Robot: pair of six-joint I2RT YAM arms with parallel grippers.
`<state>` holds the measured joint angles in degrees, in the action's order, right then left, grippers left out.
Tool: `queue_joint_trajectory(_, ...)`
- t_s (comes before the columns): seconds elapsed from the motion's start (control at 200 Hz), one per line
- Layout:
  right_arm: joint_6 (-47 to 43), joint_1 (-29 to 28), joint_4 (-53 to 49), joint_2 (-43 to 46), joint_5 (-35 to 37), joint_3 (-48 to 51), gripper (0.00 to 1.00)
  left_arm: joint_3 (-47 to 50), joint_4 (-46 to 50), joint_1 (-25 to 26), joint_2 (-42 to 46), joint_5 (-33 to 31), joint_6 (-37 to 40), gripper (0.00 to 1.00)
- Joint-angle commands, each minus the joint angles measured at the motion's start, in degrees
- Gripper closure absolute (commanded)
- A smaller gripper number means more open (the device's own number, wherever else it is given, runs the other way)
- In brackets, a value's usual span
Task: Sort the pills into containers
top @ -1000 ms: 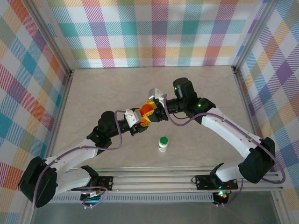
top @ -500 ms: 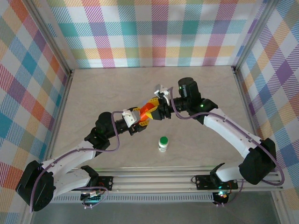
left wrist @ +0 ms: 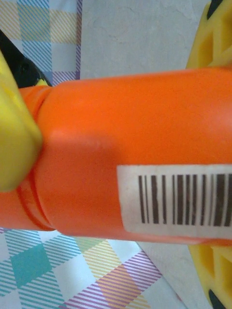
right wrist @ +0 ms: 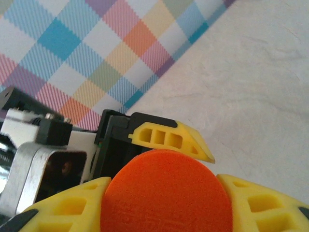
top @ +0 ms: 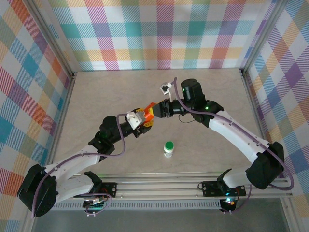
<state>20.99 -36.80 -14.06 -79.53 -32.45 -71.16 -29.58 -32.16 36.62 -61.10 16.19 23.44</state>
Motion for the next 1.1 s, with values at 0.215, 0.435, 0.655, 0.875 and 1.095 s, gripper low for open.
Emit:
queue_joint_trajectory(0.215,21.6,-3.6,-3.2,-2.6,17.2,-0.8,0.70,-4.0,-14.9,2.9,-1.9,-1.6,7.0,1.00)
queue_joint_trajectory(0.435,21.0,-3.8,-3.7,-2.7,20.7,-4.3,0.62,-2.5,-15.7,3.0,-1.4,-0.7,6.9,1.00)
queue_joint_trajectory(0.655,20.9,-3.8,-3.7,-1.6,22.4,-5.0,0.49,-2.2,-15.4,3.0,-1.6,0.3,7.0,1.00)
queue_joint_trajectory(0.875,19.4,-3.7,-3.7,-1.3,24.4,-6.2,0.46,-1.7,-16.3,3.0,-1.6,1.1,5.7,1.00)
queue_joint_trajectory(1.095,18.2,-3.7,-4.5,-2.3,26.1,-7.3,0.41,-0.9,-17.6,3.0,-0.8,1.7,4.5,1.00)
